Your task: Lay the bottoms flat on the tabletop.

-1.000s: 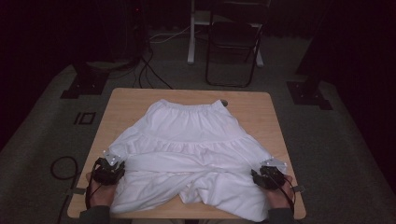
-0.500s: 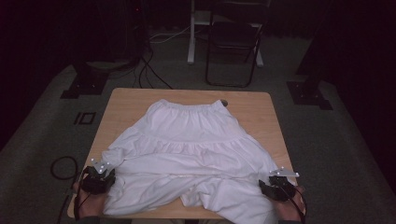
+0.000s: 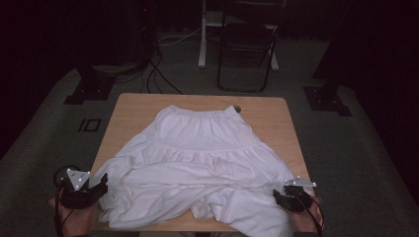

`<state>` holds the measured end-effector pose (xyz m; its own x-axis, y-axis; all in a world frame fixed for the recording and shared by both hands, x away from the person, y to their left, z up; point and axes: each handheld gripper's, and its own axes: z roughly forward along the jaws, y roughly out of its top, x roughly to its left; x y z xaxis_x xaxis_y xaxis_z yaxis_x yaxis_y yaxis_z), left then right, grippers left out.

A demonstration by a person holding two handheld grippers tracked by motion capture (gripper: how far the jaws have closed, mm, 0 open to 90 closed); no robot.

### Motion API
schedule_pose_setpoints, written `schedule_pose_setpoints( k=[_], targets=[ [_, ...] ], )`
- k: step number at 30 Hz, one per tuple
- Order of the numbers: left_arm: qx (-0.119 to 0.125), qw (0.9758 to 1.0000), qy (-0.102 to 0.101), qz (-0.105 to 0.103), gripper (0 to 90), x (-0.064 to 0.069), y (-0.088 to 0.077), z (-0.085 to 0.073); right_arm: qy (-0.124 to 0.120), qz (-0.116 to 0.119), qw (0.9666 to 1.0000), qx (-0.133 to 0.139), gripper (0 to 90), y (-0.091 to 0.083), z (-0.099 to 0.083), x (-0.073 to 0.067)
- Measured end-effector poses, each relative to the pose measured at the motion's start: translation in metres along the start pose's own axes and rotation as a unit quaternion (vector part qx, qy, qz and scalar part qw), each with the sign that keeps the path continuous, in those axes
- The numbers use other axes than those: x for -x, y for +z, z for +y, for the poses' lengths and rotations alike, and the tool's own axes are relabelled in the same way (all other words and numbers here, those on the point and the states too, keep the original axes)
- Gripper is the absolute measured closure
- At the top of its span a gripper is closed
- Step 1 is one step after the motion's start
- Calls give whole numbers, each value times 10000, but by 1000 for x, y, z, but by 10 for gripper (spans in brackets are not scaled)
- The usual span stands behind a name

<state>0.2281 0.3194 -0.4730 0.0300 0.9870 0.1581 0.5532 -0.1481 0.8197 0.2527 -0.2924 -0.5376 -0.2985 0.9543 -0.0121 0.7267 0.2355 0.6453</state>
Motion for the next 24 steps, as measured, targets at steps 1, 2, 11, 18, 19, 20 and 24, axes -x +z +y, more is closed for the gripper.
schedule_pose_setpoints(
  k=[1,2,11,18,19,20,24],
  targets=[
    [59,10000,34,41,328,2,-1,3,0,0,10000,-2,512,0,0,0],
    [109,9999,54,-8,332,5,-1,6,13,8,10000,-3,513,0,0,0],
    [-177,9967,648,-461,421,41,41,27,-86,60,9994,334,513,-9,9,-2],
    [-866,9922,805,-395,394,67,100,24,-288,-45,9977,606,510,-13,33,-5],
    [-927,9918,788,-394,407,68,105,23,-334,-77,9974,640,509,-12,37,-5],
    [-984,9914,768,-395,456,69,108,22,-349,-128,9972,642,503,-7,42,-4],
    [-1062,9914,689,-337,600,67,111,20,-368,-213,9967,692,482,3,53,-3]
  ],
)
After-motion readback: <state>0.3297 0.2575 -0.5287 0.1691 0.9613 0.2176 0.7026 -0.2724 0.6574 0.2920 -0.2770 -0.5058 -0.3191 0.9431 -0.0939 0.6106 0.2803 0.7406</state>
